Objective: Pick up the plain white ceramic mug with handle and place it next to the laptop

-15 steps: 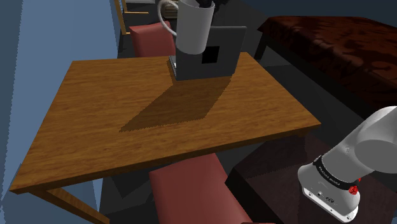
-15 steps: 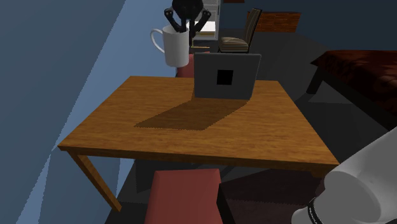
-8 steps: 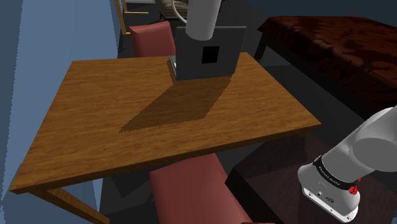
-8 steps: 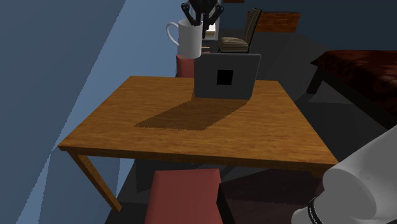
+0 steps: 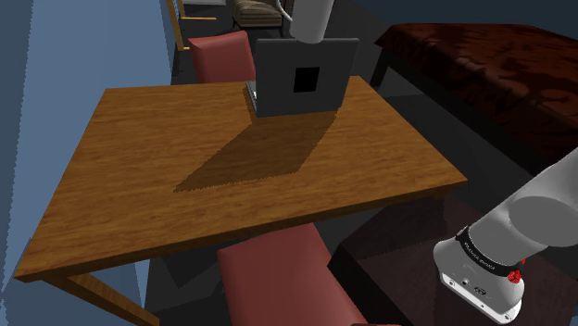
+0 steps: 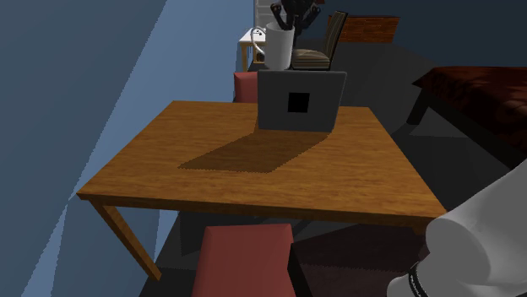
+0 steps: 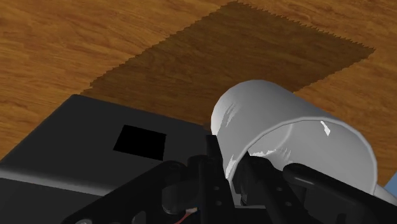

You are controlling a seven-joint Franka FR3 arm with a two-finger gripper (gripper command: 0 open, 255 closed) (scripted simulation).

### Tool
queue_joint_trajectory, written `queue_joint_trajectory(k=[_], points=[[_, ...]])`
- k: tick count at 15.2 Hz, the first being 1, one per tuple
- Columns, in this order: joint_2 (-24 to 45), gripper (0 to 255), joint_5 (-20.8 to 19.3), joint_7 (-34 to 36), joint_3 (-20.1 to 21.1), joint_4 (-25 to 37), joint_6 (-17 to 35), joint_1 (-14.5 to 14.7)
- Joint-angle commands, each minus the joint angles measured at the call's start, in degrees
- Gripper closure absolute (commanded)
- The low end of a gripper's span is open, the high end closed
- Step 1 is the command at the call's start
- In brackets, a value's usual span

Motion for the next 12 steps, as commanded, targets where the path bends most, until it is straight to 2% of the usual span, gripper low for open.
queue_joint_trajectory(k=[1,8,12], points=[[1.4,255,-0.2,-2.5,-1.2,1.6,-0.2,-1.1],[8.4,255,-1.5,-9.6,-4.4,10.1,-1.9,-4.5],[6.4,255,-0.7,-9.9,-4.6,4.3,2.0,-5.0]])
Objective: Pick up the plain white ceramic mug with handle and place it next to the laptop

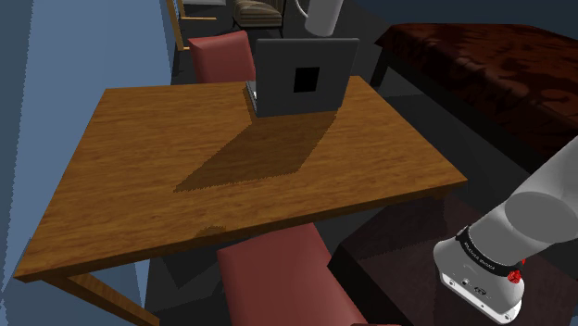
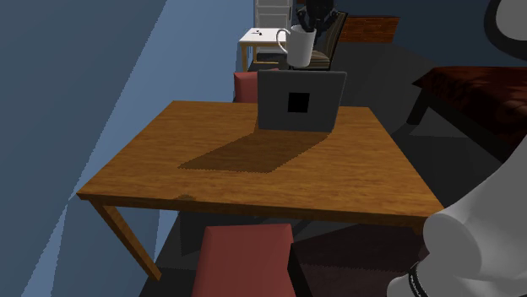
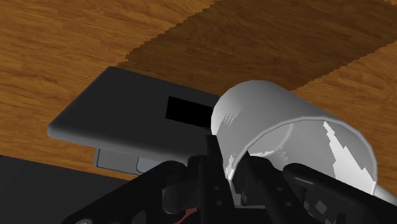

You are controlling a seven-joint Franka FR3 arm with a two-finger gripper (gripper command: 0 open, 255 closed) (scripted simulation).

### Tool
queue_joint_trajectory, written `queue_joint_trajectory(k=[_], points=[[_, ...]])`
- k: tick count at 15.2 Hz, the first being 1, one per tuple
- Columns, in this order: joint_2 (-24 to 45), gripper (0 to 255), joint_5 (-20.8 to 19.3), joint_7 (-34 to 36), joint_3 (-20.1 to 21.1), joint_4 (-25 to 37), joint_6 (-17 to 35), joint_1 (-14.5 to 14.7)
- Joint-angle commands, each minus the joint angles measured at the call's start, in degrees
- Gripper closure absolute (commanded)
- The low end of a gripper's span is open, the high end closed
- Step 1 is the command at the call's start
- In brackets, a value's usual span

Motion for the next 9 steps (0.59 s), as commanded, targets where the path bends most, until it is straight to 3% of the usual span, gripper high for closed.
queue_joint_trajectory(k=[1,9], points=[[-0.9,255,0.4,-0.3,-0.1,-2.7,1.9,-0.3],[-3.5,255,1.4,-0.7,-0.5,-12.2,8.9,-0.8]])
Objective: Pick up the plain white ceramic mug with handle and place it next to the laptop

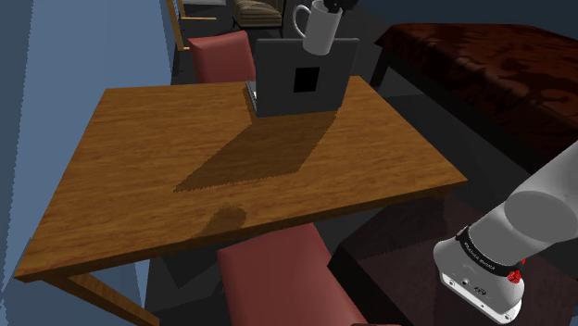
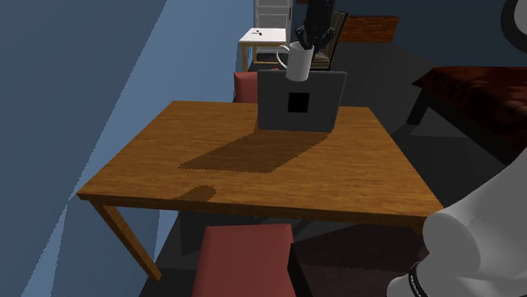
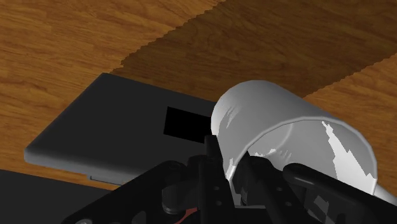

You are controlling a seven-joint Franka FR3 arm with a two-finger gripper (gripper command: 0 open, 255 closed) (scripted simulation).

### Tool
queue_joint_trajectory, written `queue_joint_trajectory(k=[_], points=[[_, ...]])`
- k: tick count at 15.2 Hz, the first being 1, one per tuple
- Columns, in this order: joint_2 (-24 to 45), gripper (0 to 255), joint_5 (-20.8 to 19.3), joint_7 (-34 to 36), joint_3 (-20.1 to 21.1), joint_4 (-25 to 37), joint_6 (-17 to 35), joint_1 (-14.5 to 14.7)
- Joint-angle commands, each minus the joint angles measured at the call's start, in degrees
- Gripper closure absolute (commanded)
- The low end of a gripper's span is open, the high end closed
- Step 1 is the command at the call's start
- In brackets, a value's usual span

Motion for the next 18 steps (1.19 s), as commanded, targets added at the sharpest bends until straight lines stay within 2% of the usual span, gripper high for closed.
queue_joint_trajectory(k=[1,18], points=[[-0.5,255,0.2,-0.1,-0.1,-2.1,1.7,-0.1],[-1.9,255,0.7,-0.2,-0.3,-16.8,15.1,-0.3]])
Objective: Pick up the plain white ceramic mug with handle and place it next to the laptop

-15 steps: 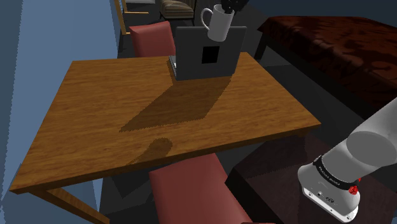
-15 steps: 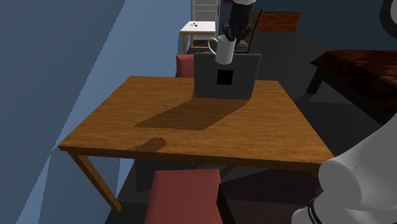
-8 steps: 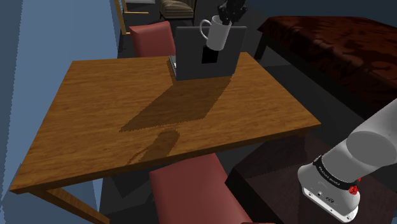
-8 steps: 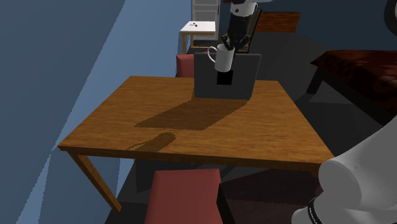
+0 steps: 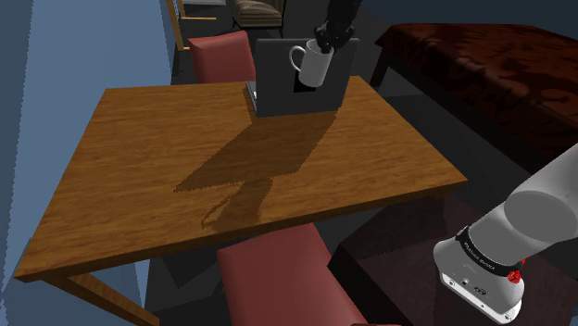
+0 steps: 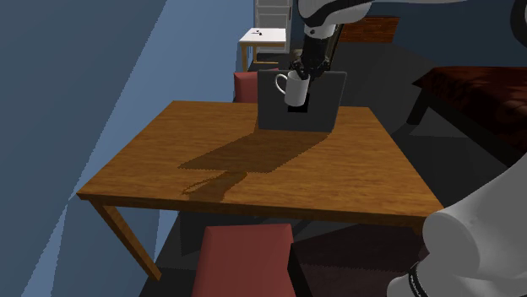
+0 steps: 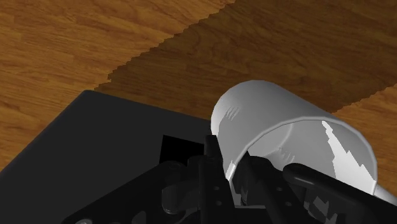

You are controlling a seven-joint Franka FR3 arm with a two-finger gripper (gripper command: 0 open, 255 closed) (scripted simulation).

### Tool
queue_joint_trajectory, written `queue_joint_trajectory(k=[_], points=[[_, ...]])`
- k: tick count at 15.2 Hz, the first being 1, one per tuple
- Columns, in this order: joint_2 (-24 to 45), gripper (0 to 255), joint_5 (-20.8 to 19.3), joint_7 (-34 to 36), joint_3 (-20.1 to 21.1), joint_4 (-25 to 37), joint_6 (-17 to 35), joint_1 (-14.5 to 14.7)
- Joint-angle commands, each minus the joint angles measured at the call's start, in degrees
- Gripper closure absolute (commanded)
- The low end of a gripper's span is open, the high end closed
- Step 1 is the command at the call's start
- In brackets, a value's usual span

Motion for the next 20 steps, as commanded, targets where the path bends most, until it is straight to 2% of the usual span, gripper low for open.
queue_joint_trajectory(k=[1,20], points=[[-0.1,255,0.0,0.0,0.0,-1.7,1.7,0.0],[3.2,255,-1.7,1.3,0.0,-12.7,15.8,0.2]])
